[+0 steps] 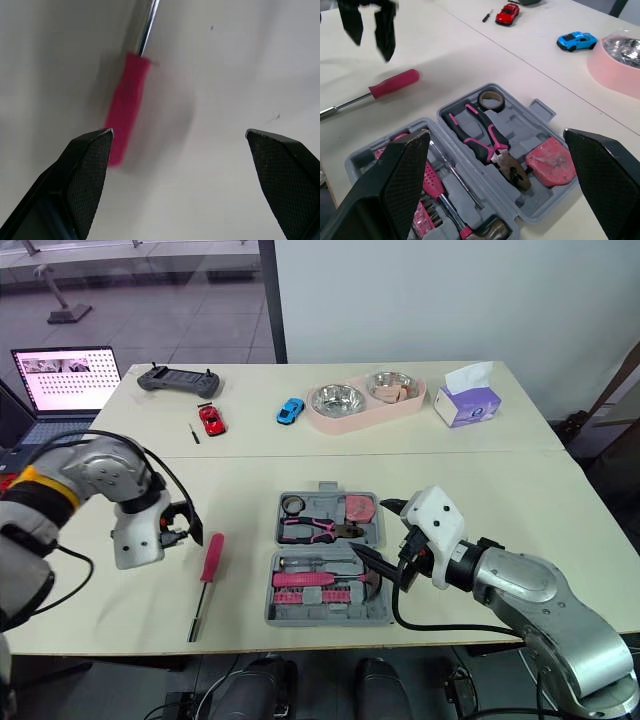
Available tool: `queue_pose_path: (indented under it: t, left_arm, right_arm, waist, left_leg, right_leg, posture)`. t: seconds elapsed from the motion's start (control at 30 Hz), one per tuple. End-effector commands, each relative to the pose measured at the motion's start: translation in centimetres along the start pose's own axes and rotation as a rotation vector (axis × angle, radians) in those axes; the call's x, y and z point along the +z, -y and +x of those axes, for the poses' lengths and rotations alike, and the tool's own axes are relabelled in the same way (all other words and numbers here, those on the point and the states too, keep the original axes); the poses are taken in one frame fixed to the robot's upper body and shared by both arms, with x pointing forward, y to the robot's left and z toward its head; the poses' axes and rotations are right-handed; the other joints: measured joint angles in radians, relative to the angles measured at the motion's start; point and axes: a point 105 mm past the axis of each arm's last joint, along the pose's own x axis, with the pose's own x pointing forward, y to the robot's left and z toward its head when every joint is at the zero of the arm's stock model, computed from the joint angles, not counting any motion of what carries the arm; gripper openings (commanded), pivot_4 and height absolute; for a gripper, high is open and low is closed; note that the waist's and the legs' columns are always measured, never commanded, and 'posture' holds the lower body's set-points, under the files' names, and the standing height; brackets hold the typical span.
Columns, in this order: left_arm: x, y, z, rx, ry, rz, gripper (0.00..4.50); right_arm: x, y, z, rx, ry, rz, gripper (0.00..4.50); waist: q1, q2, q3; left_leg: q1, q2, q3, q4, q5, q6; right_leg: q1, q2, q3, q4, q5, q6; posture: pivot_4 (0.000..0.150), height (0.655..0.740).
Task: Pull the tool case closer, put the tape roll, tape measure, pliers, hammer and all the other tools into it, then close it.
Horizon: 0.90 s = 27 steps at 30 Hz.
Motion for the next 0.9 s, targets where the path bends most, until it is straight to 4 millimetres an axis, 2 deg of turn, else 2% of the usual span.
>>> queue_pose_path:
  t: [0.03, 0.13, 0.23, 0.27, 0.33, 0.53, 0.6, 0.73, 0.9]
  left_arm:
    - [0.4, -0.7, 0.8, -0.016, 0.012, 0.075, 4.46]
    - [0.9, -1.8, 2.5, -0.009, 0.033, 0.103, 4.46]
    - [1.3, -1.7, 4.1, -0.030, 0.047, 0.089, 4.46]
    - [1.4, -1.6, 4.7, -0.036, 0.047, 0.083, 4.22]
    - [1.4, -1.5, 5.4, -0.047, 0.040, 0.075, 3.70]
    - [1.1, -1.2, 6.2, -0.054, 0.016, 0.051, 0.68]
    - [1.0, -1.3, 6.0, -0.051, 0.011, 0.046, 0.01]
    - [0.8, -1.9, 5.0, 0.009, 0.009, 0.031, 0.01]
    - [0.9, -2.7, 2.2, 0.164, 0.018, -0.033, 0.01]
  right_arm:
    - [1.0, -0.5, -0.4, -0.013, 0.037, -0.023, 4.50]
    - [1.0, -0.7, -0.6, -0.029, 0.032, -0.019, 4.50]
    - [1.2, -0.6, -0.9, -0.043, 0.029, -0.017, 4.50]
    - [1.2, -0.5, -1.0, -0.047, 0.028, -0.017, 4.50]
    - [1.3, -0.5, -1.1, -0.051, 0.028, -0.019, 4.50]
    - [1.5, -0.3, -1.3, -0.063, 0.027, -0.017, 4.50]
    - [1.5, -0.3, -1.3, -0.063, 0.026, -0.016, 4.50]
    - [1.5, -0.2, -1.2, -0.057, 0.025, -0.013, 4.50]
    - [1.4, -0.1, -0.9, -0.046, 0.029, -0.010, 4.50]
  waist:
    - [0.001, 0.000, 0.000]
    - [0.002, 0.000, 0.000]
    - [0.001, 0.000, 0.000]
    - [0.002, 0.000, 0.000]
    - [0.004, 0.000, 0.000]
    - [0.007, 0.003, -0.002]
    - [0.006, 0.003, -0.002]
    - [0.006, 0.003, -0.002]
    - [0.003, 0.001, -0.001]
  left_leg:
    - [0.000, 0.000, 0.000, 0.001, 0.000, 0.000]
    - [0.001, 0.001, 0.000, 0.003, 0.000, 0.000]
    - [0.003, 0.001, 0.000, 0.004, 0.000, 0.000]
    - [0.003, 0.002, 0.000, 0.004, 0.000, 0.000]
    - [0.003, 0.003, 0.000, 0.005, 0.000, 0.000]
    - [0.008, 0.002, -0.001, 0.005, 0.000, 0.000]
    - [0.011, 0.003, -0.001, 0.005, 0.000, 0.000]
    - [0.014, 0.003, -0.001, 0.005, 0.000, 0.000]
    - [0.011, 0.003, -0.002, 0.005, 0.000, 0.000]
  right_leg:
    - [0.000, 0.000, 0.000, 0.001, 0.000, 0.001]
    - [0.002, 0.001, 0.001, 0.002, 0.001, 0.002]
    - [0.004, 0.002, 0.002, 0.002, 0.001, 0.002]
    - [0.004, 0.002, 0.002, 0.002, 0.001, 0.002]
    - [0.004, 0.003, 0.002, 0.002, 0.001, 0.002]
    - [0.010, 0.004, 0.002, 0.002, 0.001, 0.002]
    - [0.013, 0.004, 0.002, 0.002, 0.001, 0.002]
    - [0.015, 0.004, 0.002, 0.002, 0.001, 0.001]
    - [0.013, 0.004, 0.002, 0.002, 0.001, 0.002]
  posture:
    - [0.150, 0.7400]
    - [0.150, 0.7400]
    - [0.150, 0.7400]
    - [0.150, 0.7400]
    - [0.150, 0.7400]
    - [0.150, 0.7400]
    - [0.150, 0.7400]
    - [0.150, 0.7400]
    - [0.150, 0.7400]
